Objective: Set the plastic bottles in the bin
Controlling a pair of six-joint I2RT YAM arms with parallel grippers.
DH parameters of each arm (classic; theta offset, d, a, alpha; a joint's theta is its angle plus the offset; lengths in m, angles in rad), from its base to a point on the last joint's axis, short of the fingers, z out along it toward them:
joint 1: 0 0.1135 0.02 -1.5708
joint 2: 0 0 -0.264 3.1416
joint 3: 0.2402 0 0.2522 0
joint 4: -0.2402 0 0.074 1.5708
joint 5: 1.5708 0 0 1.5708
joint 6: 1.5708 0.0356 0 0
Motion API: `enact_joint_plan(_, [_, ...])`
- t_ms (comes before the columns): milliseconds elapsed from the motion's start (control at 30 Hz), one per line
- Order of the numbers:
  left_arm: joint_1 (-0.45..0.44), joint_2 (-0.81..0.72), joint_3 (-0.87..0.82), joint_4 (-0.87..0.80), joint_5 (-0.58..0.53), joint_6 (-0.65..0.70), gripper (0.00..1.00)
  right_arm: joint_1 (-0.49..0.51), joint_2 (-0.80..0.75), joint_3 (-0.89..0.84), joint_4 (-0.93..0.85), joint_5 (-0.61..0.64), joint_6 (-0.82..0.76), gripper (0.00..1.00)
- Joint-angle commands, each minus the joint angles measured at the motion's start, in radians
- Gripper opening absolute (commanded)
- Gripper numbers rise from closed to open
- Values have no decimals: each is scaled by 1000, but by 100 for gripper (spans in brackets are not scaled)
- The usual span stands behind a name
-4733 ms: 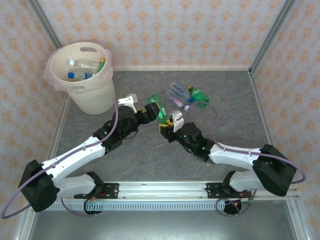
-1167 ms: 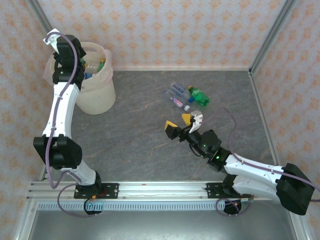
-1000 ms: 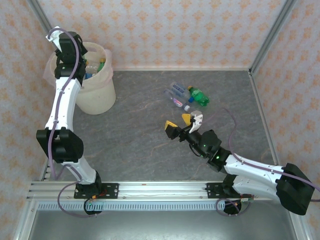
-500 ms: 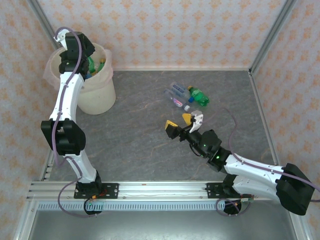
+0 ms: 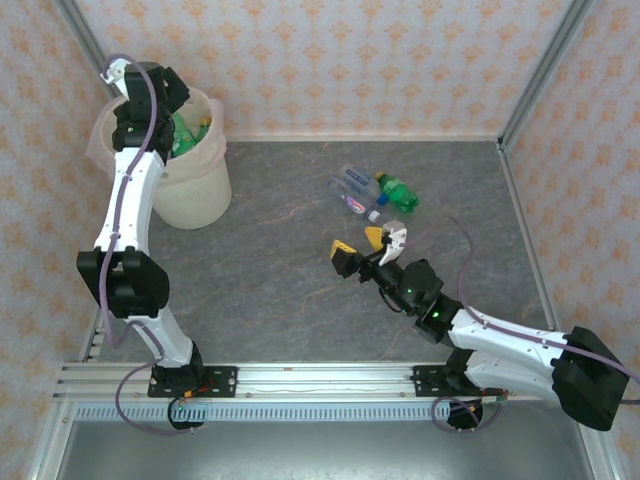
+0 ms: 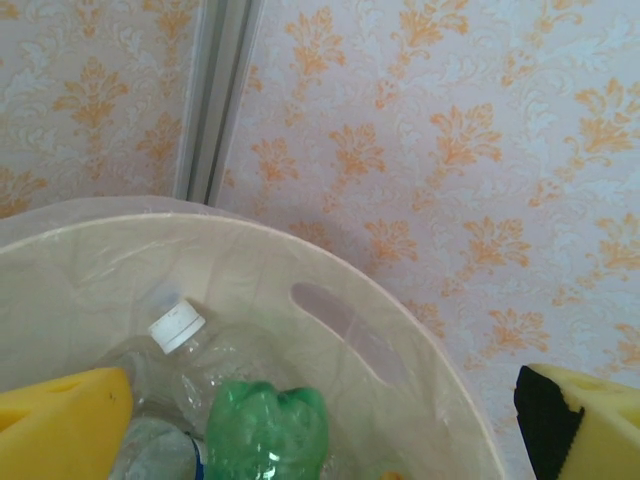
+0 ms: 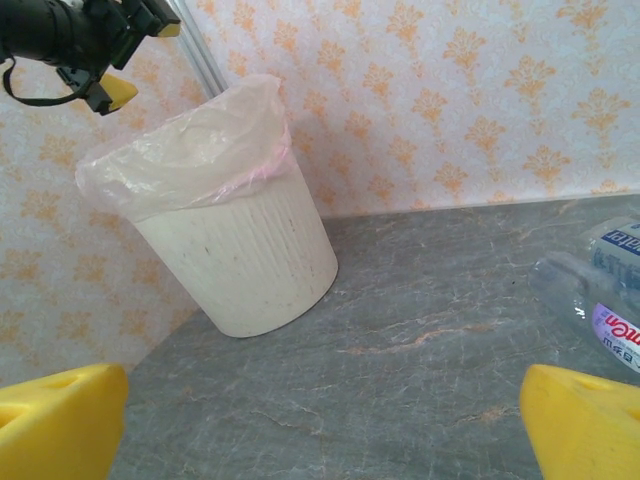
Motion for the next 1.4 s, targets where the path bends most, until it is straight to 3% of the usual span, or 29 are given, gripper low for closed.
enact_joint_plan(0, [-30,-75,-55,33,38,-35,99,-5,-34,-17,16,56,-2,100])
enact_joint_plan(200, [-126,-190,-187,104,67,-42,99,-8,-40,-11,11,62,31,100])
enact_joint_plan(767, [-441,-628,-798,305,92,-59,99,-86,-20,69,-125,292,47,100])
enact_joint_plan(1000, [-576,-690,-917,310,62,-75,99,-219,40,129,-255,179,98,100])
enact_joint_plan(1367, [-718,-749,-1050,350,7,-111,99,-328,232,223,-321,108,88,100])
